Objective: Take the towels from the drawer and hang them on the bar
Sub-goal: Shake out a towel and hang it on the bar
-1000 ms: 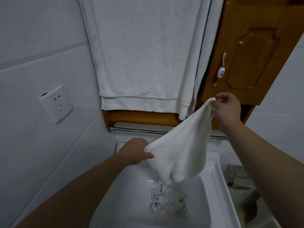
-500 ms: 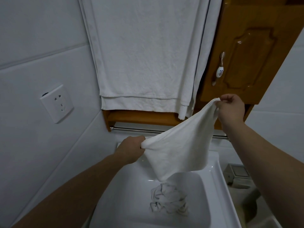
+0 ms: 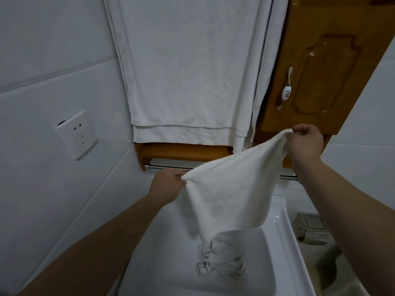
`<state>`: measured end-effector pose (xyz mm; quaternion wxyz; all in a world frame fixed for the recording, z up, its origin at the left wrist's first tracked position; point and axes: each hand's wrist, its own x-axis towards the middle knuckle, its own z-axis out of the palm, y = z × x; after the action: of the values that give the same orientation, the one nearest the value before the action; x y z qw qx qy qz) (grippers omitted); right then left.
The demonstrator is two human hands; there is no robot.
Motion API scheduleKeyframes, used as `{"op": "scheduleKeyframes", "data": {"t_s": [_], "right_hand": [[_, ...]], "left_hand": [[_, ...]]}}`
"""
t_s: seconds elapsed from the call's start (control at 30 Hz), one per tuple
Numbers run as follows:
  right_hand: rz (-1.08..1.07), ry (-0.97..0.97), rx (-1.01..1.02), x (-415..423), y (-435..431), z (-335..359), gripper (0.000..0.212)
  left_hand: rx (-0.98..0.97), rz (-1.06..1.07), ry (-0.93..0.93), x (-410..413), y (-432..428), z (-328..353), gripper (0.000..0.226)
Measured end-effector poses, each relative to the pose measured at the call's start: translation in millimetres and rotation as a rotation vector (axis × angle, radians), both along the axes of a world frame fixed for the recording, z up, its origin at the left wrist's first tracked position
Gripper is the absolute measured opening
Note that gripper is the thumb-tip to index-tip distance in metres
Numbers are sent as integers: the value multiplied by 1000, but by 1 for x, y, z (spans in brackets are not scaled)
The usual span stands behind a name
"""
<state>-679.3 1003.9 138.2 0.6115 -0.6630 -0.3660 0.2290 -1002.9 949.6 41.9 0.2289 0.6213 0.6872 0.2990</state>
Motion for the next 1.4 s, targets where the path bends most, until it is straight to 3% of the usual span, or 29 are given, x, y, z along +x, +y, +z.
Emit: {"op": "scheduleKeyframes", "data": {"t_s": [0.1, 0.3, 0.5, 0.73, 0.9, 1.07, 1.23, 1.4], "right_hand": [[-44, 26, -1, 3, -2, -2, 30], [12, -7, -23, -1, -6, -11, 28], [287, -141, -22, -21, -16, -10, 25], [620, -230, -85, -64, -25, -18, 28], [911, -106, -291, -89, -30, -19, 44], [1096, -86, -471, -106, -33, -25, 56], [1108, -187, -492, -107, -34, -25, 28], [960, -362, -369, -107, -36, -25, 23]], "left_hand": [[32, 17, 22, -1, -4, 1, 24], [48, 130, 8, 1, -3, -2, 25], [62, 134, 1, -2, 0, -5, 47], [306, 6, 13, 24, -10, 12, 42], [424, -94, 89, 36, -17, 20, 44], [461, -135, 98, 44, -23, 22, 63], [475, -111, 135, 40, -26, 15, 67], [406, -103, 95, 41, -29, 14, 67]]}}
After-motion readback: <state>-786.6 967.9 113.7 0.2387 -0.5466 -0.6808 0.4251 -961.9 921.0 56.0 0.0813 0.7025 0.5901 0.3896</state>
